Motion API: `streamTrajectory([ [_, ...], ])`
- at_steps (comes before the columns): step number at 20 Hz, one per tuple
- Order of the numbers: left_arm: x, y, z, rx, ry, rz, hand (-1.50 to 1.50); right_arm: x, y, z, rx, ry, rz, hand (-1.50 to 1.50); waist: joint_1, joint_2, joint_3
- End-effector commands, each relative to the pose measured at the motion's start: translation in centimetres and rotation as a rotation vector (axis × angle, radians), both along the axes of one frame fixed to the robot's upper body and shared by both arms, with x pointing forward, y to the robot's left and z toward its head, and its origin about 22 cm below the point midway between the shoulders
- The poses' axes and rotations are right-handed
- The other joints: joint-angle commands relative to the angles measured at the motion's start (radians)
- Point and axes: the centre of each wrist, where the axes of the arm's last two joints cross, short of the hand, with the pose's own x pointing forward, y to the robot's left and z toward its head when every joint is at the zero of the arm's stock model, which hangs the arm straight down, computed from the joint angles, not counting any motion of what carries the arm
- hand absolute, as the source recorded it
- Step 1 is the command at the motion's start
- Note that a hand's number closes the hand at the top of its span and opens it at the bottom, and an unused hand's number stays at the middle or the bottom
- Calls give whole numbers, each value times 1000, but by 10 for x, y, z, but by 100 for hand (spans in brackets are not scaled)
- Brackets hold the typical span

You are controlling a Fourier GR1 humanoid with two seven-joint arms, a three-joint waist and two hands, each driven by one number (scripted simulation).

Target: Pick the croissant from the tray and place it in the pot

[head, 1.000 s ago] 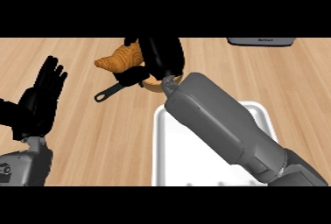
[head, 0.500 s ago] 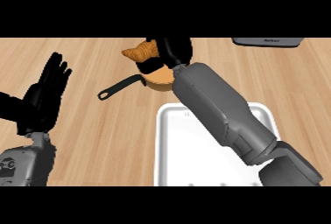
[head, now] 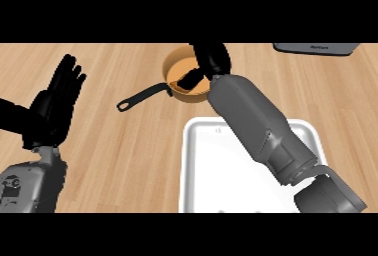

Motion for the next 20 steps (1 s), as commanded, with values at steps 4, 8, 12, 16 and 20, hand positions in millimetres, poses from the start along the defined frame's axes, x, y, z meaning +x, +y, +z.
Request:
streamTrajectory([
  [4, -3, -3, 3, 1, 2, -8, 0, 3, -14, -1, 364, 6, 85, -150, 20, -4, 2],
  [8, -4, 5, -3, -8, 10, -4, 0, 10, -20, 8, 531, 4, 92, -150, -4, -2, 0],
  [12, -6, 9, -4, -12, -4, 23, 0, 21, -44, 21, 652, 6, 107, -150, -23, -9, 0],
  [16, -1, 5, 1, -9, 19, 35, 0, 23, -75, -3, 647, 14, 103, -150, -39, -13, 0],
  [20, -9, 5, -9, 1, 15, 38, 0, 32, -123, 12, 674, 27, 128, -150, -45, -17, 0],
])
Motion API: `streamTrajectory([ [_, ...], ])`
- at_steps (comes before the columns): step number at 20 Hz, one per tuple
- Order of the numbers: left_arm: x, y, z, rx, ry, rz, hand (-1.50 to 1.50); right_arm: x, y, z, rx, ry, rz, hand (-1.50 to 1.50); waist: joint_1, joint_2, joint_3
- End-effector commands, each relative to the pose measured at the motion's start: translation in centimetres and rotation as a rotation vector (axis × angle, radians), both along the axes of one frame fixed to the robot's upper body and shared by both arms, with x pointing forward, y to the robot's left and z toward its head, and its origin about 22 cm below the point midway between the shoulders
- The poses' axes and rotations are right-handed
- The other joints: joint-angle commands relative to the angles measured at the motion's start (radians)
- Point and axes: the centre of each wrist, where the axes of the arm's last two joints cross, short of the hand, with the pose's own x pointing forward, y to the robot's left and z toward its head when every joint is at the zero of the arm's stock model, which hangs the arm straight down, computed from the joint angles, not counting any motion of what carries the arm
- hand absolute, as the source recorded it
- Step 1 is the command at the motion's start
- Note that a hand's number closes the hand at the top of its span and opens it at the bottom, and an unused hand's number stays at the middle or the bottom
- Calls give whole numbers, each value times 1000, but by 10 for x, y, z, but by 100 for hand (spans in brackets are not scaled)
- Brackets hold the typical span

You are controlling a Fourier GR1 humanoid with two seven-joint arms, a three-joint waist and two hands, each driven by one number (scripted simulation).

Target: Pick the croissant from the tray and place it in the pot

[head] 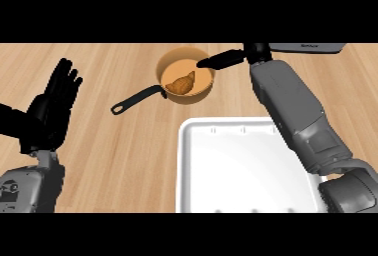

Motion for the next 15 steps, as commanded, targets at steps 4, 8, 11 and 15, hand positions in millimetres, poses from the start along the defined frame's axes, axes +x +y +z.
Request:
streamTrajectory([
  [4, 1, 1, 8, -8, 1, 18, 0, 1, -54, -14, 15, 12, 34, -150, -4, -1, 0],
  [8, -2, 7, 1, 11, -2, -2, 0, 9, -92, 19, 4, 21, 48, -150, -4, 0, 0],
  [11, 8, 13, -1, -9, 3, 15, 0, 8, -88, 14, -14, 5, 54, -150, -6, 0, 0],
  [15, -15, 3, -5, -9, 13, 0, 0, 7, -108, 14, 4, 19, 46, -150, 7, 0, 1],
])
